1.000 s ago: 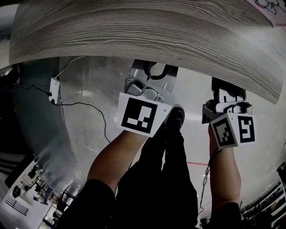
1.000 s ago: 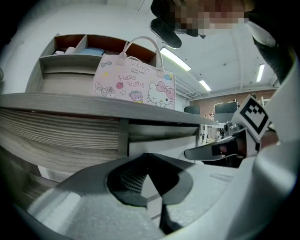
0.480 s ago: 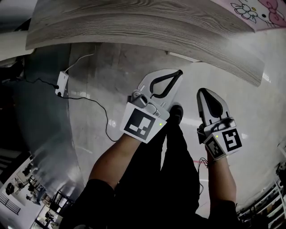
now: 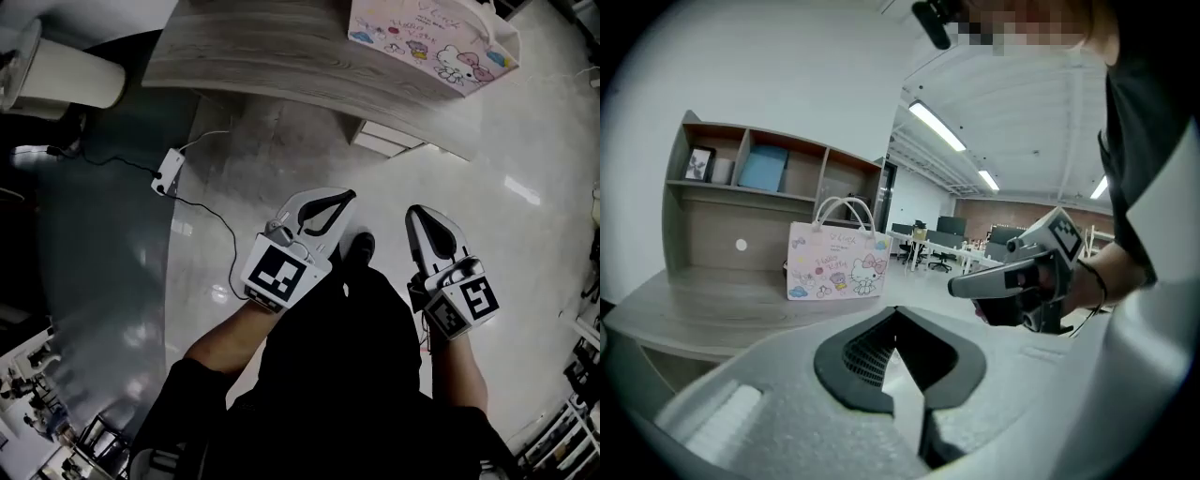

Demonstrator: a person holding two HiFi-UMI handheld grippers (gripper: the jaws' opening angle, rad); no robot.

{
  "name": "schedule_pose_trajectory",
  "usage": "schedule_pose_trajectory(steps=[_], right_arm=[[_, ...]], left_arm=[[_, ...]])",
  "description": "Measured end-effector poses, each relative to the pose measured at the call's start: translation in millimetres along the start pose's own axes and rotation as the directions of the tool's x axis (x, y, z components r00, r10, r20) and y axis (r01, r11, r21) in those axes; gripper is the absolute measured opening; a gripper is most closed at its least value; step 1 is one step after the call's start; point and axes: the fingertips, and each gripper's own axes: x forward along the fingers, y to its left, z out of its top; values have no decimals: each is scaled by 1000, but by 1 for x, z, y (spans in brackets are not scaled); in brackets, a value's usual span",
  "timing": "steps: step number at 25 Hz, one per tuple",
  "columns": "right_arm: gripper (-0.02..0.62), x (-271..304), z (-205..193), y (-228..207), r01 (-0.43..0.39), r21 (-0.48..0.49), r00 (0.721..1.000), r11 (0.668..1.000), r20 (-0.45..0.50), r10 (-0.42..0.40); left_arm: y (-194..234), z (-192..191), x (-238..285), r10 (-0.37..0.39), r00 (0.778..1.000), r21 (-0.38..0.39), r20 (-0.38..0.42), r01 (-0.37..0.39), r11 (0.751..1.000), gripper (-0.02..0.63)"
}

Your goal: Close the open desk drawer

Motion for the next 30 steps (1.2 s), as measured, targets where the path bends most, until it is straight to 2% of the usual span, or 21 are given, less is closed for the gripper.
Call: schedule_pose_trajectory(steps=[2, 4, 7, 11, 15, 22, 30], right_arm=[[15, -23, 20, 21, -7, -64, 1000, 998, 21, 8], [14, -39, 48, 42, -8, -110, 998, 994, 66, 15], [14, -64, 90, 63, -33, -108, 988, 994, 144, 48], [12, -109, 127, 71, -38, -184, 979, 982, 189, 73], [12, -148, 147, 71, -21, -236, 974, 972, 212, 73], [11, -193, 154, 49, 21, -242, 972, 970, 234, 37], [11, -206, 149, 28, 32, -220, 974, 975, 227, 19]], left_arm=[[-18, 24, -16, -2, 1000, -3, 5, 2, 1000, 8], [-31, 59, -31, -2, 999, 18, 52, 1, 1000, 8], [-55, 103, -45, -16, 994, 62, 107, 10, 998, 8], [-95, 140, -51, -25, 991, 100, 129, 13, 995, 8], [-126, 170, -50, -30, 985, 84, 171, 16, 996, 8], [-169, 190, -35, -35, 983, 123, 182, 12, 992, 8], [-176, 182, -26, -14, 987, 112, 161, -4, 994, 8]])
